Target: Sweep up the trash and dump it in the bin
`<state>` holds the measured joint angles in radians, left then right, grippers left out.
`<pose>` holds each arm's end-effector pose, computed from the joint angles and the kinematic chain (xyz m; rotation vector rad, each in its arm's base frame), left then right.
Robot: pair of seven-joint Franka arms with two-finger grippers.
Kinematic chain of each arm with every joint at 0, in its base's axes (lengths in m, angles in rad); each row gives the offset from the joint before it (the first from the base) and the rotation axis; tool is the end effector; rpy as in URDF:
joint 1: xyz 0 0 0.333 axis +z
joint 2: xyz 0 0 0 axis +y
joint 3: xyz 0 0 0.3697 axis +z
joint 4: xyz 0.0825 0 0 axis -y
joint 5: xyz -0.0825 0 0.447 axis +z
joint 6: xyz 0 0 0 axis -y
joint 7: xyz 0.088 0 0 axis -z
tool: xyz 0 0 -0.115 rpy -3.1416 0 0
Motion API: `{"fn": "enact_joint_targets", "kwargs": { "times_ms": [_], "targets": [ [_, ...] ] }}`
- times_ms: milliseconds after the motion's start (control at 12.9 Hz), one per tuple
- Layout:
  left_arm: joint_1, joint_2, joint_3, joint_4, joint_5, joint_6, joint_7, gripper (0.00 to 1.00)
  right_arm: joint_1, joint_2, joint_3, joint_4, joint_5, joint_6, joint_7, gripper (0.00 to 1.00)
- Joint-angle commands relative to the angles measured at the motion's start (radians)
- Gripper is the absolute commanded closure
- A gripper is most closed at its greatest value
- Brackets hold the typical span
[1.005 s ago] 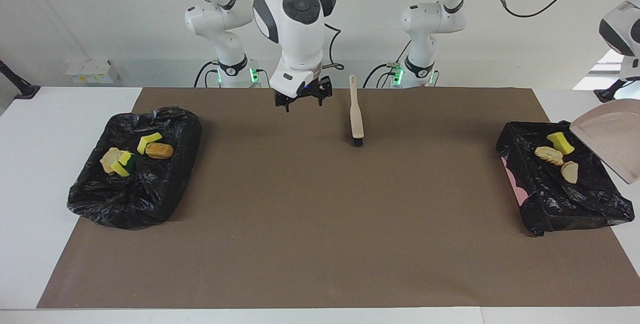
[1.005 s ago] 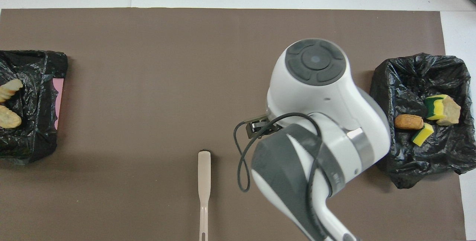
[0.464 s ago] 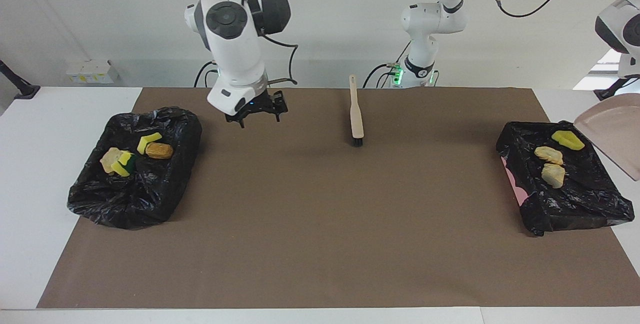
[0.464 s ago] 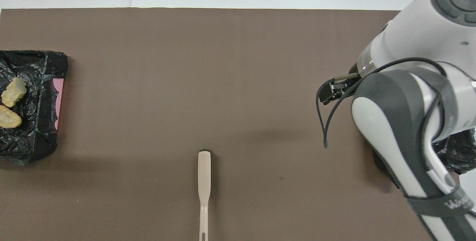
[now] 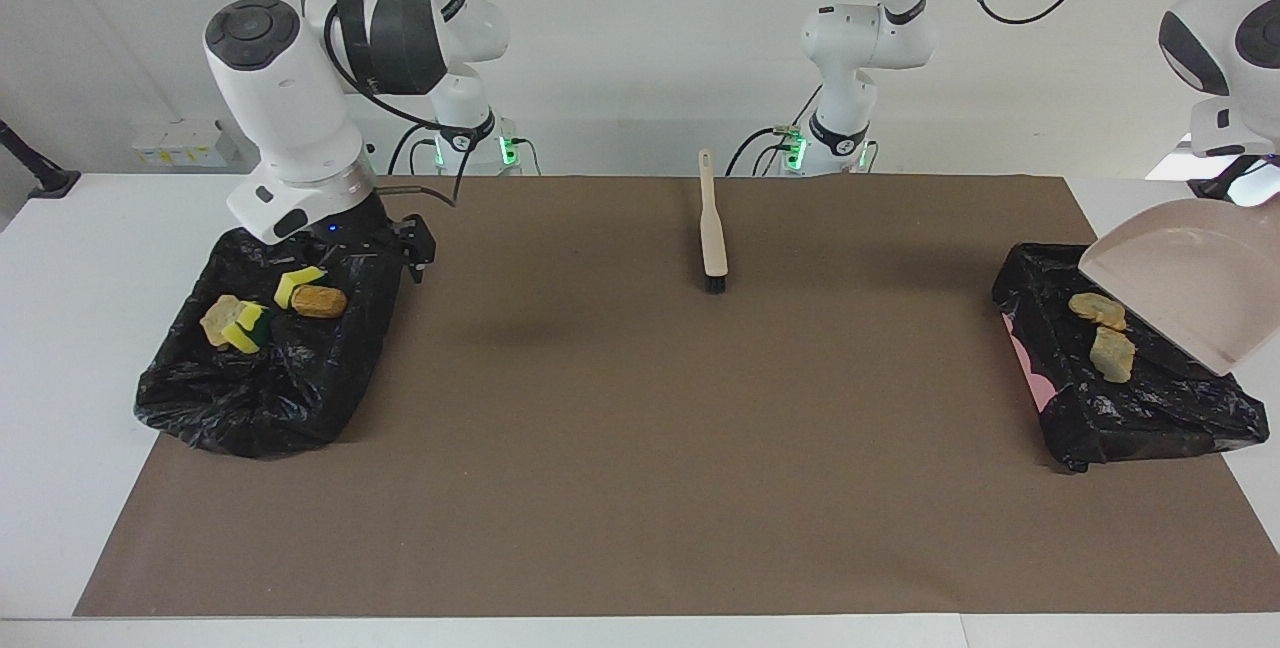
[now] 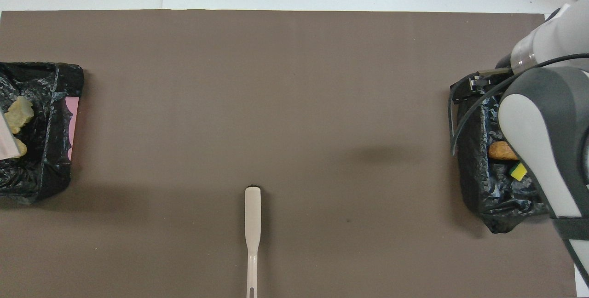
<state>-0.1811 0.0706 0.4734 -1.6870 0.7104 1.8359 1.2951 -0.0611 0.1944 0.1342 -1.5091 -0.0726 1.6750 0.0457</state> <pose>0.6197 0.2363 0.6140 -2.0929 1.3852 0.6044 0.6899 0.0346 0.5861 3.0932 0.0522 -0.0370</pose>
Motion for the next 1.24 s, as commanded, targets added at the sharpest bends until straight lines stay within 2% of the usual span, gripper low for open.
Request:
{"fn": "enact_joint_targets", "kwargs": {
  "times_ms": [0, 155, 464, 928, 1160],
  "targets": [
    [-0.035, -0.012, 0.004, -0.007, -0.179, -0.053, -0.080, 1.00, -0.063, -0.021, 0.013, -0.003, 0.004, 0.008, -0.024, 0.00],
    [-0.099, -0.009, -0.002, -0.010, -0.259, -0.102, -0.228, 1.00, -0.069, -0.036, 0.012, -0.009, 0.010, -0.007, 0.008, 0.00],
    [-0.230, 0.005, -0.007, -0.020, -0.419, -0.121, -0.538, 1.00, -0.086, -0.124, 0.013, -0.078, 0.054, -0.044, 0.111, 0.00],
    [-0.423, 0.012, -0.007, -0.077, -0.597, -0.101, -0.977, 1.00, -0.085, -0.208, 0.015, -0.138, 0.097, -0.061, 0.099, 0.00],
    [-0.555, 0.133, -0.007, -0.069, -0.662, -0.023, -1.230, 1.00, -0.086, -0.199, 0.015, -0.128, 0.094, -0.060, 0.102, 0.00]
  ]
}}
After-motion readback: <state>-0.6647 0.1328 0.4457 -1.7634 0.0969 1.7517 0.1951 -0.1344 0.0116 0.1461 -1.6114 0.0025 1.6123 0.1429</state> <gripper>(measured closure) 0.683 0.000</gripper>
